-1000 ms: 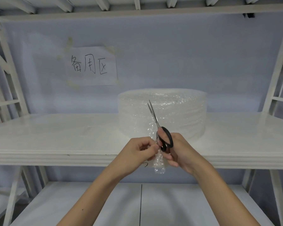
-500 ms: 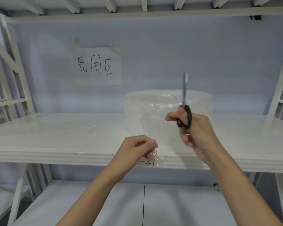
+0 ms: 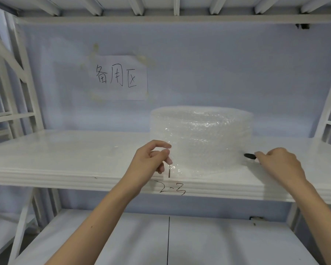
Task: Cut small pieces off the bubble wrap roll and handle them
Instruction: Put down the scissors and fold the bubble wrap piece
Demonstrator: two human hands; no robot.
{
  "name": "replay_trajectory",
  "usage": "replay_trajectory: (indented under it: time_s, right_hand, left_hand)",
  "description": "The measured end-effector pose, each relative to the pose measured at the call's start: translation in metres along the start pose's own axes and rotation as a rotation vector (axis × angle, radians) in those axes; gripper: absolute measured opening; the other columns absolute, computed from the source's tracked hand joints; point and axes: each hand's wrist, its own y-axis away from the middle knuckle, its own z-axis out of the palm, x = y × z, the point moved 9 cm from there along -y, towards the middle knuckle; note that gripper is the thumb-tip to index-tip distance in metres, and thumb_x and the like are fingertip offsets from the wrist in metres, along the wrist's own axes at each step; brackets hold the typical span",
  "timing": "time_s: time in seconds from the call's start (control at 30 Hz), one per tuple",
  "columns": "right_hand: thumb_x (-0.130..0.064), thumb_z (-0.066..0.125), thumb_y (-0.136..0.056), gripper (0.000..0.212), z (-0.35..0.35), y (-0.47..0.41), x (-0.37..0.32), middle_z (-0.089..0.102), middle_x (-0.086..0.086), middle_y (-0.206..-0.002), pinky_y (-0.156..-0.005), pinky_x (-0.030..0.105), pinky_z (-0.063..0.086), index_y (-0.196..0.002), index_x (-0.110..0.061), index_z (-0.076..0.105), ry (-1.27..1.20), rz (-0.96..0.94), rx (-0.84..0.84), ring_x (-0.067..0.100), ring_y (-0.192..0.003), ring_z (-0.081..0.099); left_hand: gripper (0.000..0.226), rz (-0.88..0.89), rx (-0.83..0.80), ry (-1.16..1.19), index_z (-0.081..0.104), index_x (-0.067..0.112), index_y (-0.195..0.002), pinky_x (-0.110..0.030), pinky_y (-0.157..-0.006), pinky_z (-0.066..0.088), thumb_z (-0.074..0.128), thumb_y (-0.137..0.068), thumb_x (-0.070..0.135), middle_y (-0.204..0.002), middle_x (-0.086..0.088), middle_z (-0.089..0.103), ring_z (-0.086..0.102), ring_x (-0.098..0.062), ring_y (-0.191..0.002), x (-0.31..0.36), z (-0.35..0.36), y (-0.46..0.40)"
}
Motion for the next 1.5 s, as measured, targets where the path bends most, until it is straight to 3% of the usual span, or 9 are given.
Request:
replay_trajectory:
  time_s: [0.17,0.27,0.43,0.53,0.63,0.73,1.0,1.2,1.5]
  right_hand:
    - [-0.053,0.038,-0.094,0.057,0.016,-0.003,0.014,0.061,0.01,-0.078,-0.058,0.029,0.039,-0.064,-0.009,0.057,0.327,0.046,-0.045,0.027,-0.064,0.056]
    - [-0.048,0.04,-0.095,0.046,0.01,0.007,0.006,0.045,0.012,-0.098,-0.065,0.034,0.039,-0.085,-0.009,0.063,0.402,0.021,0.012,0.031,-0.069,0.051]
    - [-0.034,0.045,-0.089,0.039,-0.013,0.055,-0.079,0.053,0.007,-0.063,-0.057,0.035,0.042,-0.056,-0.013,0.048,0.108,-0.287,0.215,0.031,-0.056,0.049]
    - [-0.034,0.052,-0.09,0.052,-0.004,0.101,-0.145,0.033,0.01,-0.044,-0.05,0.035,0.033,-0.047,-0.009,0.035,-0.196,-0.486,0.128,0.023,-0.048,0.035]
    - [-0.029,0.055,-0.089,0.05,0.022,0.126,-0.194,0.039,0.009,-0.041,-0.05,0.033,0.034,-0.051,0.002,0.048,-0.381,-0.593,-0.054,0.012,-0.045,0.033]
    - [-0.02,0.056,-0.089,0.043,0.056,0.123,-0.216,0.045,-0.005,-0.041,-0.049,0.027,0.033,-0.05,-0.003,0.055,-0.517,-0.543,-0.248,0.011,-0.042,0.035]
    - [-0.027,0.054,-0.092,0.039,0.123,0.106,-0.238,0.05,0.002,-0.058,-0.041,0.025,0.032,-0.056,-0.012,0.06,-0.748,-0.32,-0.534,0.017,-0.04,0.039]
    - [-0.042,0.051,-0.094,0.046,0.149,0.101,-0.249,0.058,-0.001,-0.065,-0.04,0.023,0.038,-0.083,0.0,0.068,-0.769,-0.272,-0.668,0.015,-0.044,0.046]
    - [-0.025,0.059,-0.093,0.027,0.165,0.097,-0.263,0.06,0.002,-0.072,-0.042,0.025,0.04,-0.091,-0.001,0.071,-0.833,-0.314,-0.714,0.014,-0.047,0.048]
  left_hand:
    - [0.015,0.001,0.014,0.033,0.071,0.013,-0.096,-0.019,-0.053,0.044,0.056,-0.097,0.016,-0.068,0.001,0.07,0.048,-0.014,-0.051,0.003,-0.008,-0.001]
    - [0.017,0.011,0.008,0.035,0.073,0.013,-0.096,-0.018,-0.053,0.044,0.056,-0.097,0.016,-0.071,-0.001,0.071,0.048,-0.015,-0.051,0.004,-0.016,0.001]
    - [0.025,0.026,-0.028,0.037,0.073,0.021,-0.107,-0.019,-0.056,0.045,0.052,-0.099,0.009,-0.074,-0.003,0.074,0.049,-0.017,-0.051,0.005,-0.025,-0.001]
    - [0.03,0.02,-0.042,0.07,0.073,0.019,-0.108,-0.02,-0.056,0.045,0.049,-0.099,0.004,-0.078,-0.005,0.076,0.05,-0.016,-0.051,0.006,-0.031,-0.003]
    - [0.032,0.016,-0.023,0.103,0.075,0.014,-0.101,-0.019,-0.053,0.044,0.047,-0.096,-0.001,-0.078,-0.005,0.076,0.052,-0.015,-0.051,0.006,-0.042,-0.008]
    - [0.033,0.008,-0.005,0.12,0.074,0.012,-0.097,-0.02,-0.054,0.045,0.044,-0.096,-0.001,-0.08,-0.004,0.076,0.055,-0.016,-0.054,0.006,-0.053,-0.014]
    - [0.031,0.023,-0.026,0.203,0.072,0.014,-0.094,-0.027,-0.071,0.052,0.044,-0.1,0.025,-0.094,-0.007,0.077,0.066,-0.018,-0.079,-0.002,-0.062,-0.044]
    - [0.017,0.061,0.006,0.143,0.072,0.017,-0.094,-0.037,-0.088,0.051,0.058,-0.094,0.008,-0.094,-0.004,0.077,0.069,-0.019,-0.087,-0.008,-0.065,-0.065]
    - [0.031,0.014,-0.105,0.24,0.064,0.025,-0.12,-0.023,-0.08,0.049,0.05,-0.098,0.009,-0.11,-0.004,0.077,0.066,-0.016,-0.079,-0.011,-0.058,-0.078]
